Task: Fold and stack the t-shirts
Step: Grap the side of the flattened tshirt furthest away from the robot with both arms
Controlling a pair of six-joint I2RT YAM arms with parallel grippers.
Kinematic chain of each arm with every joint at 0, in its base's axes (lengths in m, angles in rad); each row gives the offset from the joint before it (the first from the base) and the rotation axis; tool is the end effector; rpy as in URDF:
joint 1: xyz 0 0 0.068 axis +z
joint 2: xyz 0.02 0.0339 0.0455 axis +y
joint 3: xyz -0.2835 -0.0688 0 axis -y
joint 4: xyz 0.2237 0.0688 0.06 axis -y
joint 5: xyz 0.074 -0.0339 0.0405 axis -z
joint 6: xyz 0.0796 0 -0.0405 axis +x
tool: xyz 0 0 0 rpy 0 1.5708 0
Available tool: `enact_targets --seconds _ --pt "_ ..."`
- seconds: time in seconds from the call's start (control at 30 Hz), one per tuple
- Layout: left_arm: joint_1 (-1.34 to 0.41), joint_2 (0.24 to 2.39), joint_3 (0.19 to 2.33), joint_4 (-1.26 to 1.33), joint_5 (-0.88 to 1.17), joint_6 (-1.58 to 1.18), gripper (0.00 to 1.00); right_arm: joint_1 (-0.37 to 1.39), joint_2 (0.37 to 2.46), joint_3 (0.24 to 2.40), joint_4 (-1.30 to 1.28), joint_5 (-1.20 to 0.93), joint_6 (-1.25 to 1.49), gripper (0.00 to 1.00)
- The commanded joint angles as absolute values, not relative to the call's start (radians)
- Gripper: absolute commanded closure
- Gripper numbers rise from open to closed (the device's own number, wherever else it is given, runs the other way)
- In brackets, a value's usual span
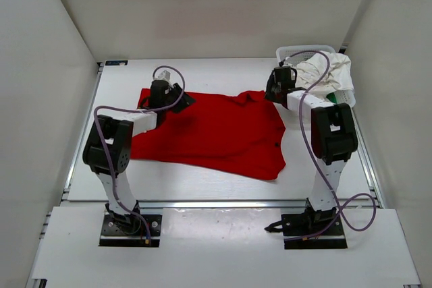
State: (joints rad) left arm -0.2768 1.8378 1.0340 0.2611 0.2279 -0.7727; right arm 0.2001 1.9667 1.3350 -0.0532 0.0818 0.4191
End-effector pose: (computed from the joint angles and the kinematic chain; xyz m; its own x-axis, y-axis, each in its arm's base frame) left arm 0.4020 -0.1329 0.1893 -0.6715 -0.5162 -0.5317 -0.0229 0.7316 -0.6813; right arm 0.4561 0.0859 0.1944 -0.6217 0.2877 -0.7285 0.1280 0.9549 0.2680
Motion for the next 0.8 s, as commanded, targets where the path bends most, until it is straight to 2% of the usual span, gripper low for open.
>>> enact_targets --seconds 0.0,0.37,0.77 --pt "-0.224 1.793 1.069 0.249 0.233 -0.779 0.58 0.189 1.999 1.423 -0.084 0.144 0.403 0.78" --pt "-0.092 1.827 1.138 0.203 0.176 -0.776 0.58 0.196 2.121 1.546 -0.189 0.135 0.437 0.78" --pt "-0.014 1.908 1.250 0.086 0.078 -0.712 0.55 0.195 2.103 1.517 -0.169 0.064 0.469 0.79"
